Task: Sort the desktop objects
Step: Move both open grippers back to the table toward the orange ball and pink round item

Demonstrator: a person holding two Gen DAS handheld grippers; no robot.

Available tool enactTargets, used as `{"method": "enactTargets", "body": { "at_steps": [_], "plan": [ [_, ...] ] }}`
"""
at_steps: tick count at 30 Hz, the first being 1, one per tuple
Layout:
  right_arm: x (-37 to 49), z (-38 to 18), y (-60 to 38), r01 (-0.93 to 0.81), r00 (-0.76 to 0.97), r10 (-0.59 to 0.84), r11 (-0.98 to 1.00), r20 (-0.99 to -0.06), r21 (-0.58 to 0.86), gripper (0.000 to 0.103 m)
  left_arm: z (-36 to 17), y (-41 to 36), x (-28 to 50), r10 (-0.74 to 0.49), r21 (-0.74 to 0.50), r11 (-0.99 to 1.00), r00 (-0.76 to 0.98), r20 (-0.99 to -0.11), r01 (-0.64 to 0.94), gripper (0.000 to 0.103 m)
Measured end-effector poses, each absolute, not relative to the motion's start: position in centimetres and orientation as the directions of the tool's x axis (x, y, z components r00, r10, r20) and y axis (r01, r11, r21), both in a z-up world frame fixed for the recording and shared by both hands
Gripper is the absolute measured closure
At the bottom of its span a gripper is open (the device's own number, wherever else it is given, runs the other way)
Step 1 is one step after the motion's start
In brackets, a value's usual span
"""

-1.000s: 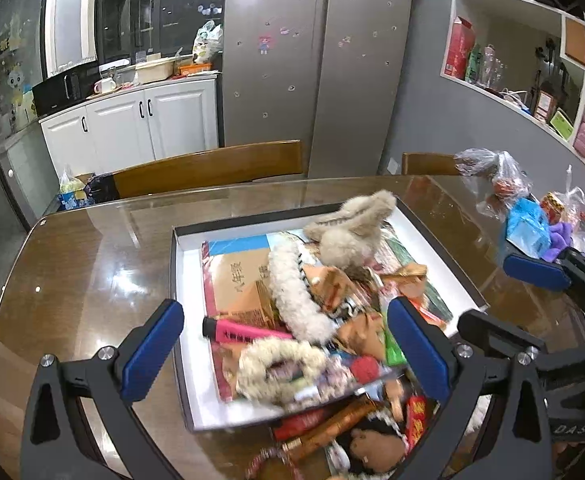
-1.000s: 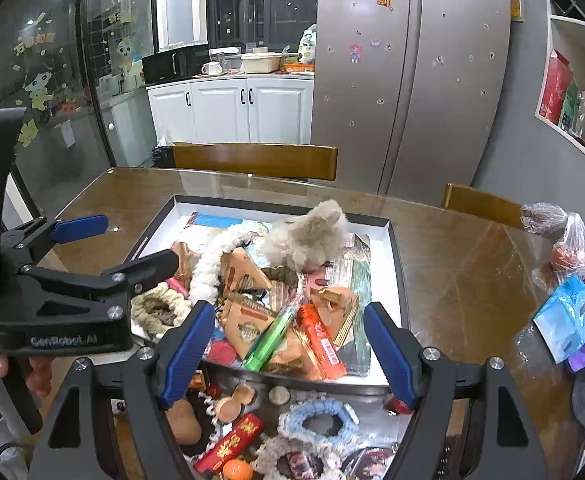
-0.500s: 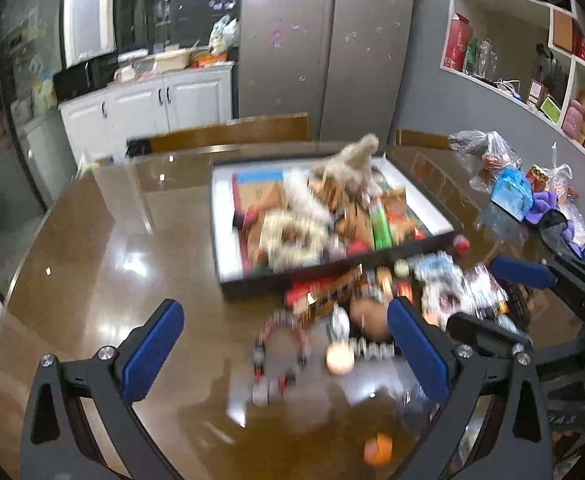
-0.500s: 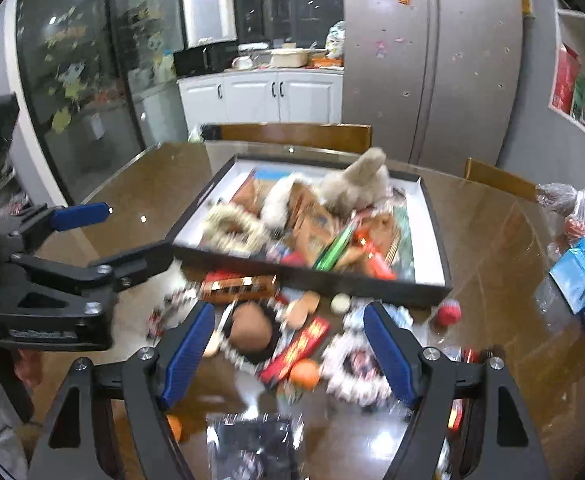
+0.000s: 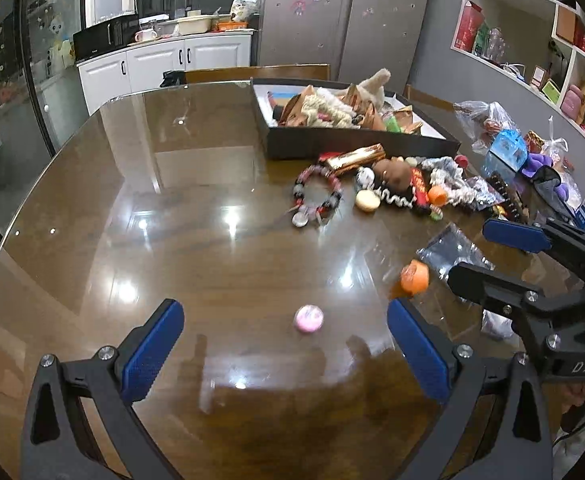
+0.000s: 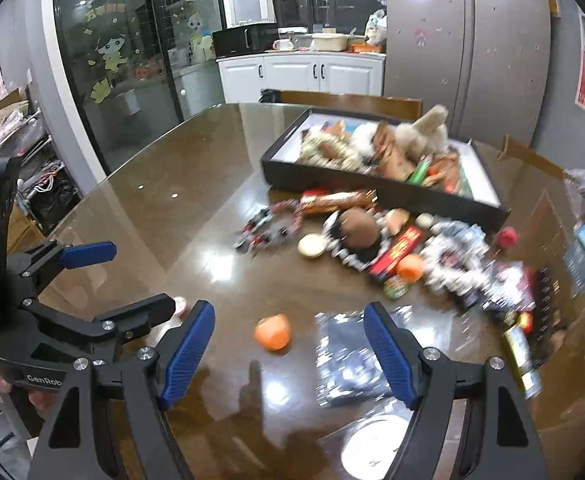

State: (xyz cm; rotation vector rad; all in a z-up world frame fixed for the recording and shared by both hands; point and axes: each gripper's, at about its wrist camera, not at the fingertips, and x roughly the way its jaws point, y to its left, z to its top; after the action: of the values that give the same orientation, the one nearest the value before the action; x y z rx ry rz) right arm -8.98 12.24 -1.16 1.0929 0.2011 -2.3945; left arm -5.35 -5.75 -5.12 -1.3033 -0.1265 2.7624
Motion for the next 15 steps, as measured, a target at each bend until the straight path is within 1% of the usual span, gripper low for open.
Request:
{"method": "enactTargets", "body": {
  "at_steps": [10, 15],
  "plan": [
    [-8.5, -3.3, 11.0, 0.504, -0.519, -0.393, -0.858, -0.759, 0.1, 0.024, -7.5, -6.8, -5.7, 0.168, -0.148, -0.985, -0.606, -0.777, -0.084, 0.0],
    [-9.0, -4.2, 10.7, 0.501, -0.502, -0.394, -0.858, -0.77, 0.112, 0.024, -8.5, -6.7, -6.3, 0.159, -0.132, -0.987, -0.59, -0.791, -0.089, 0.001]
  ]
}}
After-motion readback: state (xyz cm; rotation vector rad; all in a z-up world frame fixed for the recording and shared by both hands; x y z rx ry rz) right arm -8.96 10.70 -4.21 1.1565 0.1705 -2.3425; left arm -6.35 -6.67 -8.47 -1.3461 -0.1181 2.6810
